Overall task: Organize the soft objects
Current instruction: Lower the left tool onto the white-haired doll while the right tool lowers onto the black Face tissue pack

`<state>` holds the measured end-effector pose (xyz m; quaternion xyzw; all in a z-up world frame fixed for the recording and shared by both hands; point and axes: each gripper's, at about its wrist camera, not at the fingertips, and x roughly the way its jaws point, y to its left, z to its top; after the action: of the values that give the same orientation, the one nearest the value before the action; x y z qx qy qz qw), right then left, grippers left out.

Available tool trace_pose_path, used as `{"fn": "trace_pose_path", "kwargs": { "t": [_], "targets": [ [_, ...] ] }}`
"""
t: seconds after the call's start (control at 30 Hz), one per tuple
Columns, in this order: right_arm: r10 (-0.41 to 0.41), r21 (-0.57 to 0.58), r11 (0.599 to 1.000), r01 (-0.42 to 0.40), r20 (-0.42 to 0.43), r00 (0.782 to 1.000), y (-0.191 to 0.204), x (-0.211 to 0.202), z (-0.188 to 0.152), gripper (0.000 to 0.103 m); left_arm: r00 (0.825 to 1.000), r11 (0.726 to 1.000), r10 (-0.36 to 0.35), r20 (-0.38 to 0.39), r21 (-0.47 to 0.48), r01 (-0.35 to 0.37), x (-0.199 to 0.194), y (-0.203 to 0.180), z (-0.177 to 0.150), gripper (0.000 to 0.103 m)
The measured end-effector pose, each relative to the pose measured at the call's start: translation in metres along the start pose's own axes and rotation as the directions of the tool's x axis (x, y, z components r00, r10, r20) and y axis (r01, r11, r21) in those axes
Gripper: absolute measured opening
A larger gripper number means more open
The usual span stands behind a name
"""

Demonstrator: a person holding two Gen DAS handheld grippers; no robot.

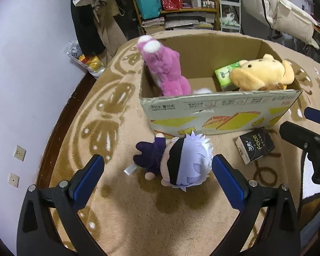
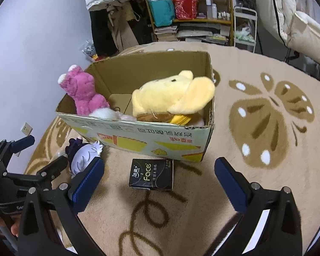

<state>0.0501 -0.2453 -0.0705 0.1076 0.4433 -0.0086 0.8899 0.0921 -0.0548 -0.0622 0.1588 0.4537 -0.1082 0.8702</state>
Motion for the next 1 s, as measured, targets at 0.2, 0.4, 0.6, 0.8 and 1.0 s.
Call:
{"fn": "trace_pose_path", "kwargs": {
  "t": [0.2, 0.4, 0.6, 0.8, 1.0],
  "targets": [
    [0.012, 0.027, 1.0, -0.011, -0.033, 0.999, -0.002, 0.017, -0.001, 0.103, 1.0, 1.0, -0.017, -0.026, 0.018, 0.018, 0.013, -0.004, -0.001, 0.1],
    [0.016, 0.042, 0.999, -0.014, -0.059, 0.998, -0.003, 0.031, 0.0, 0.103, 0.999, 0.999, -0.019, -0.033, 0.04, 0.02, 0.021, -0.008, 0.002, 0.1],
    [0.01, 0.055, 0.998, -0.006, -0.079, 0.997, -0.006, 0.041, 0.0, 0.103, 0.999, 0.999, -0.028, -0.045, 0.044, 0.03, 0.03, -0.009, 0.003, 0.1],
    [0.018, 0.07, 0.997, -0.011, -0.107, 0.994, -0.007, 0.053, 0.001, 0.103, 0.996, 0.997, -0.053, -0.068, 0.053, 0.056, 0.039, -0.013, 0.003, 0.1],
    [0.039, 0.08, 0.996, -0.03, -0.118, 0.992, -0.007, 0.059, 0.002, 0.103, 0.995, 0.996, -0.062, -0.082, 0.066, 0.068, 0.045, -0.019, 0.004, 0.1]
  ]
}}
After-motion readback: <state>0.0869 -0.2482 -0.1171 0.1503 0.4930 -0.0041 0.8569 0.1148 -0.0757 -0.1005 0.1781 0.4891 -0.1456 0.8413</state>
